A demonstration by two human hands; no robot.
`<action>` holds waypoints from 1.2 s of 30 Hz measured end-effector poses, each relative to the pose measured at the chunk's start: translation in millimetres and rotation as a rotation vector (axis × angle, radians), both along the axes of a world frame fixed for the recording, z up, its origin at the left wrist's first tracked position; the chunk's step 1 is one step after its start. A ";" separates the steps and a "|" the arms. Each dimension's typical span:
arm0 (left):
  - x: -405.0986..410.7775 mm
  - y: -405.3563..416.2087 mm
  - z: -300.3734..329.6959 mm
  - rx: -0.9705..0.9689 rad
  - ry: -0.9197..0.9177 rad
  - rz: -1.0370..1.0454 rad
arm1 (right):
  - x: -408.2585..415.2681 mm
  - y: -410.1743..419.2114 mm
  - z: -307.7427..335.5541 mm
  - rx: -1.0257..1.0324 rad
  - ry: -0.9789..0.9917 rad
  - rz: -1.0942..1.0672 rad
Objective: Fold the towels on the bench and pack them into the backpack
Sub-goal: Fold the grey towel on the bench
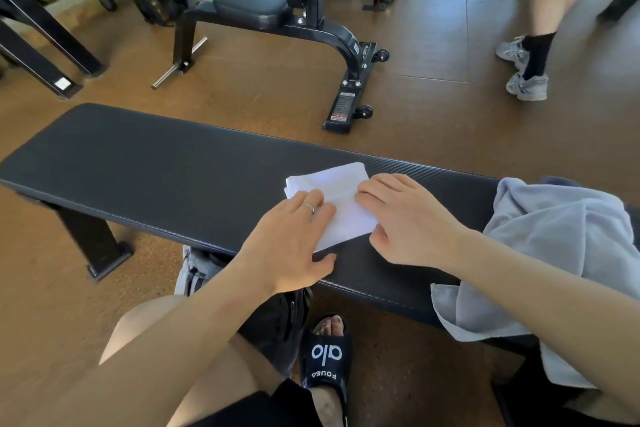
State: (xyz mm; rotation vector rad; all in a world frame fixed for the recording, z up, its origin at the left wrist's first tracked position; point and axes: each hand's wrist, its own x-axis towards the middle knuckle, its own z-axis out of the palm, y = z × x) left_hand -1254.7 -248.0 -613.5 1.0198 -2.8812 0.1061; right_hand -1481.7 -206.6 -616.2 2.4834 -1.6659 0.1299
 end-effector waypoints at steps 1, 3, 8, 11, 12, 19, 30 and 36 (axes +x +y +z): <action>-3.3 -0.5 -2.1 -0.003 -0.028 0.019 | -0.4 0.9 1.7 0.041 0.002 -0.006; -10.5 -2.9 -3.9 -0.011 -0.041 0.078 | -1.0 0.7 2.6 0.090 0.008 -0.023; -17.3 -4.2 5.6 -0.019 -0.081 0.143 | -1.5 -5.6 6.6 0.107 -0.013 -0.019; -7.6 -9.2 24.8 0.228 0.036 0.230 | -3.6 -6.1 15.9 0.223 -0.313 -0.104; -2.7 -11.5 31.0 0.348 0.081 0.266 | -4.0 -6.9 19.8 0.309 -0.440 -0.145; 19.4 -33.2 25.5 0.834 0.391 0.567 | 3.8 -22.5 19.0 0.619 -0.900 -0.353; 21.7 -36.2 20.6 0.889 0.286 0.723 | 13.6 -30.1 3.3 0.559 -0.955 -0.402; 10.5 -24.3 31.8 0.891 0.164 0.847 | 15.8 -21.2 4.6 0.595 -0.930 -0.446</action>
